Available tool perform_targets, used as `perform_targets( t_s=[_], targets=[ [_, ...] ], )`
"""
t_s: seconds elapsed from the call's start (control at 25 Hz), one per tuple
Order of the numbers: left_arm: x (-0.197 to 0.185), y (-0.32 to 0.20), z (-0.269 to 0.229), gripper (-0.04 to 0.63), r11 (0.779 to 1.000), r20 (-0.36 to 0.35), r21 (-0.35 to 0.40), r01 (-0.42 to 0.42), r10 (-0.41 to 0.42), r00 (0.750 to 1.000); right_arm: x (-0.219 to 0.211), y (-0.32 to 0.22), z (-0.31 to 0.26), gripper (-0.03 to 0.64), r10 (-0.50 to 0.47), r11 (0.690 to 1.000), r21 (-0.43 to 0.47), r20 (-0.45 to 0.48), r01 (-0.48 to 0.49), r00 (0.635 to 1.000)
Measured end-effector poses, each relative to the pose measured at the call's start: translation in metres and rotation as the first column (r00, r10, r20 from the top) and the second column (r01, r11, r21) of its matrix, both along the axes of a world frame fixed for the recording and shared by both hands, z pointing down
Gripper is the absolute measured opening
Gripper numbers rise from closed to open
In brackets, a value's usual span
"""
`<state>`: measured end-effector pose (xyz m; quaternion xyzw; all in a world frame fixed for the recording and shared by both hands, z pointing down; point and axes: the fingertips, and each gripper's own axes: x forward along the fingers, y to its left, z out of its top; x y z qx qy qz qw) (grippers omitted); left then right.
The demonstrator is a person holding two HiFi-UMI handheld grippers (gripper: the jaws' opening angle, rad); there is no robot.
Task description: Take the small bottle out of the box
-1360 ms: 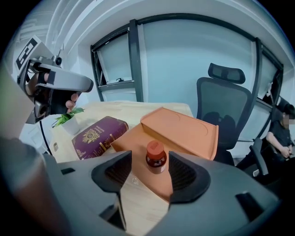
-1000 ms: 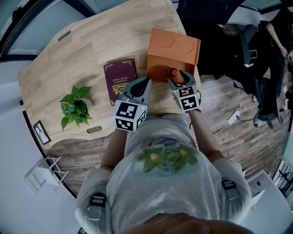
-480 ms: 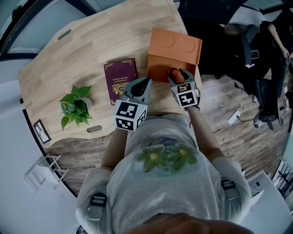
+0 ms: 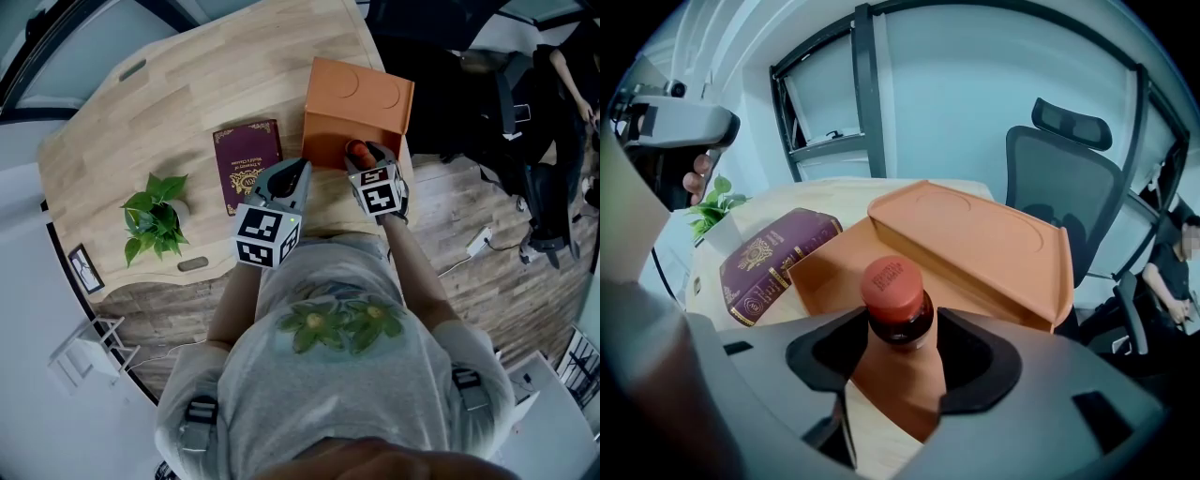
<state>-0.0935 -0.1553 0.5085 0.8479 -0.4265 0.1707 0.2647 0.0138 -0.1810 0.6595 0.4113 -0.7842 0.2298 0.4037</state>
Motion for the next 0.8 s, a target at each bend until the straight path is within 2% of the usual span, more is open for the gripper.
perform_targets(
  t_s=[0.8],
  targets=[
    [0.0025, 0.0017, -0.005, 0.008, 1.0, 0.007, 0.01, -0.002, 0.002, 1.0, -0.0014, 0.0003, 0.0066, 0.219, -0.03, 0.999, -0.027, -0.026, 0.029, 0.999]
  ],
)
